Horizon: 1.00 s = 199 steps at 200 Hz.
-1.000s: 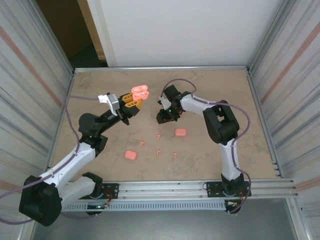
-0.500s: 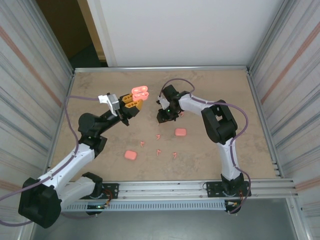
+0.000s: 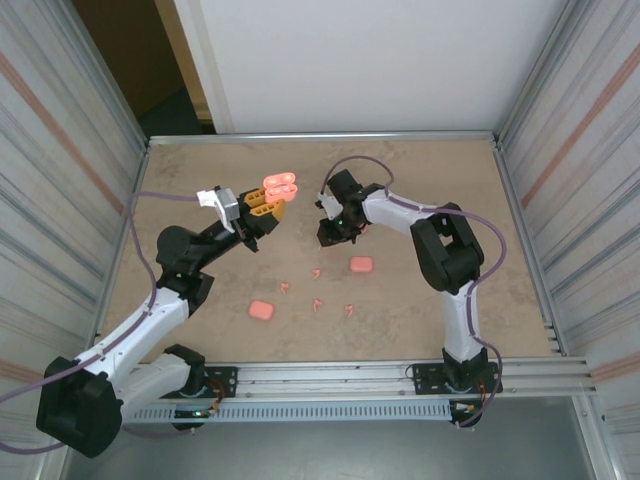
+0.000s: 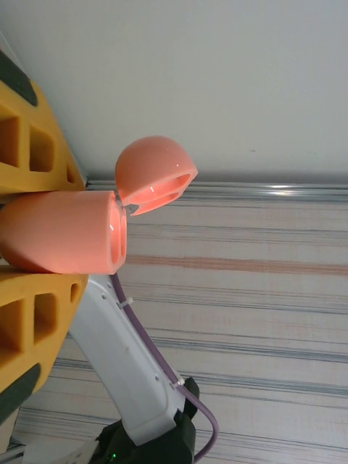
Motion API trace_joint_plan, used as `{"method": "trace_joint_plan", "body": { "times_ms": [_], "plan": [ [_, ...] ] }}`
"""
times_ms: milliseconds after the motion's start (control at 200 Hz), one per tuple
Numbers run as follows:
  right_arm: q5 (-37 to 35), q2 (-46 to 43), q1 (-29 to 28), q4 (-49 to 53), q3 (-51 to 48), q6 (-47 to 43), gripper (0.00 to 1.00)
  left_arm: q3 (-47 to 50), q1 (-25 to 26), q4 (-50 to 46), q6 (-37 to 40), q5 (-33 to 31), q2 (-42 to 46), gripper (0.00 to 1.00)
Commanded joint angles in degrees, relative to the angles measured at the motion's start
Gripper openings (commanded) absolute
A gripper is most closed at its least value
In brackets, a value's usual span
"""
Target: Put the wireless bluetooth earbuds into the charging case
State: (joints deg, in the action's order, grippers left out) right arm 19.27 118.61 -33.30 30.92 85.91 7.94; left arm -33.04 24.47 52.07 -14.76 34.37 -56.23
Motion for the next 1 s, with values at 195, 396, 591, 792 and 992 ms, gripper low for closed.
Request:
{"method": "trace_joint_plan", "body": {
  "times_ms": [195,396,591,792,992],
  "plan": [
    [-4.68,-15.0,0.74,-3.92,-5.27,-5.47,0.18,2.82,-0.12,1.31,0.94,-2.62,-1.84,0.0],
    [-7.04,-23.22,0.78,-6.9,-8.63,-8.16,0.17,3.85,-0.12,3.39,0.6,-3.22,-4.73,0.0],
    [-7.26,-29.94,0.7,-10.65,-10.71,-9.28,0.17,4.08,-0.04,3.95,0.81,-3.26,-7.74,0.0],
    [-7.48,-35.01,0.02,-13.53,-11.23,-10.22,0.17,4.3,-0.04,5.99,0.09,-2.38,-11.35,0.0],
    [-8.02,-38.78,-1.11,-15.47,-10.95,-10.58,0.18,3.95,0.01,8.42,-0.87,-1.76,-14.62,0.0]
  ]
}}
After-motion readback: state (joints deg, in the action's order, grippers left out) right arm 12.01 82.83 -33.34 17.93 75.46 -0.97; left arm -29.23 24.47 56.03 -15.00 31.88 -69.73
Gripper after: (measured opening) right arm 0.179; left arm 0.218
